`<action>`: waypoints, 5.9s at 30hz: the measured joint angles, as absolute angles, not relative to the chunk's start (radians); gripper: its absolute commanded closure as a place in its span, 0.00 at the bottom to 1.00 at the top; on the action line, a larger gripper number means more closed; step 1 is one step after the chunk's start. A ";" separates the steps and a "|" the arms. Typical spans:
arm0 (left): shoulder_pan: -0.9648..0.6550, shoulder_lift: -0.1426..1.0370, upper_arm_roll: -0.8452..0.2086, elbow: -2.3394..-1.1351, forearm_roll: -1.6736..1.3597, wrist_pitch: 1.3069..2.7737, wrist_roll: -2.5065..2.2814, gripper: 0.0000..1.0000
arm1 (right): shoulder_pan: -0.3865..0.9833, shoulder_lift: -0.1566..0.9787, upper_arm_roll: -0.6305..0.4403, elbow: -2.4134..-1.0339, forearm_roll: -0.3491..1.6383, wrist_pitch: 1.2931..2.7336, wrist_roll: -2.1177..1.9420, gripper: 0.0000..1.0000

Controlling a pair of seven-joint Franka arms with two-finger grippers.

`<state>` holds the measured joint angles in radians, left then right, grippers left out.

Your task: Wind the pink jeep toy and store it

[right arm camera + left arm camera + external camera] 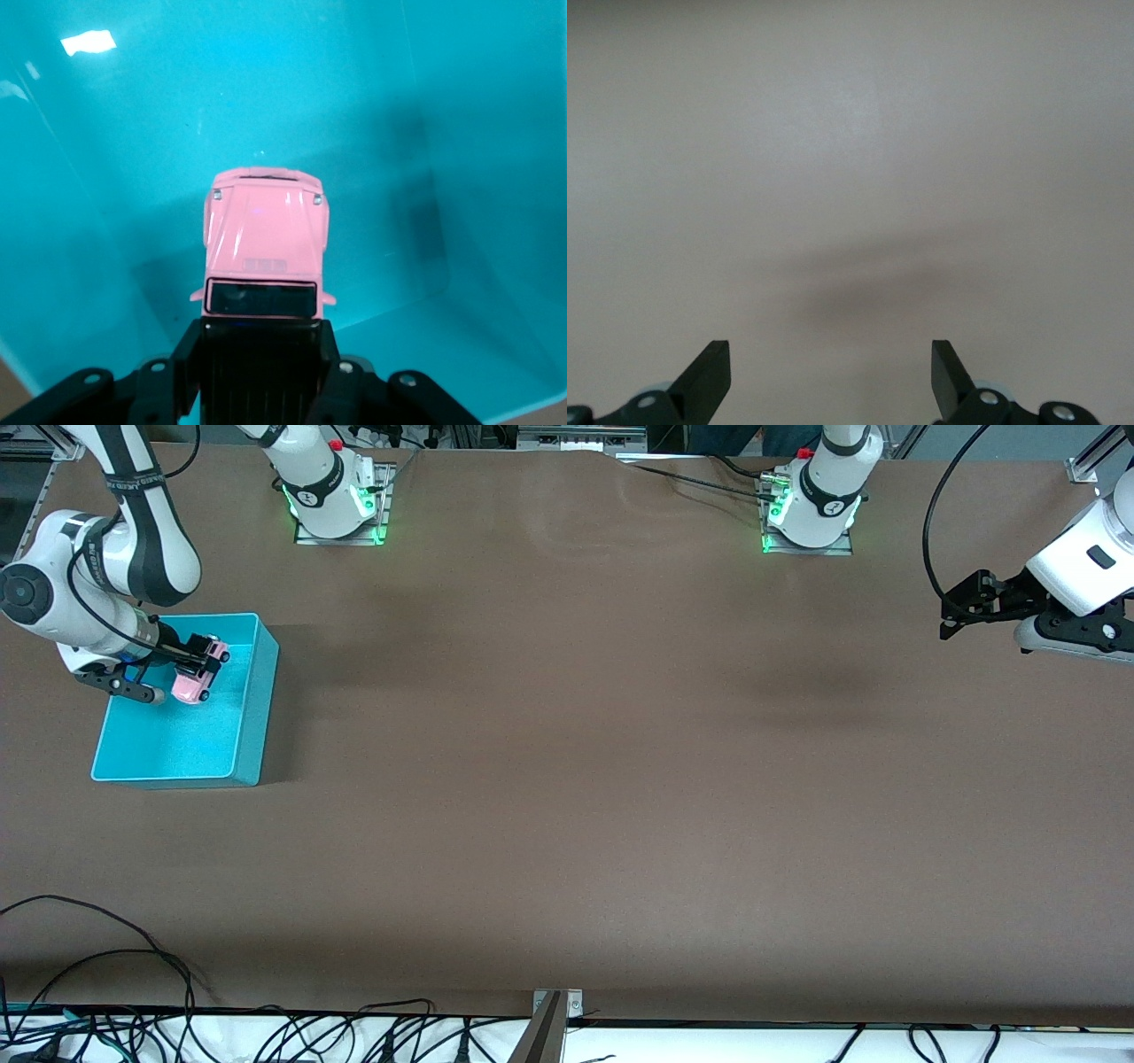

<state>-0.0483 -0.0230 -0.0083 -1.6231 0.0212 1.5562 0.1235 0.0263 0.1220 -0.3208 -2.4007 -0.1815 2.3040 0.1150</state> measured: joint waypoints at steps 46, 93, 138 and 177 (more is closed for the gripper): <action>-0.048 -0.023 -0.008 -1.623 0.021 1.556 0.123 0.00 | -0.109 0.279 -0.324 -2.400 -0.189 2.465 -0.061 0.01; -0.048 -0.023 -0.008 -1.623 0.021 1.556 0.123 0.00 | -0.096 -0.003 -0.101 -2.035 0.017 1.844 0.119 0.00; -0.048 -0.023 -0.010 -1.623 0.021 1.556 0.123 0.00 | -0.055 0.006 -0.032 -1.528 0.127 1.418 0.120 0.00; -0.048 -0.023 -0.010 -1.623 0.021 1.556 0.123 0.00 | -0.081 0.015 -0.004 -1.519 0.066 1.493 -0.002 0.00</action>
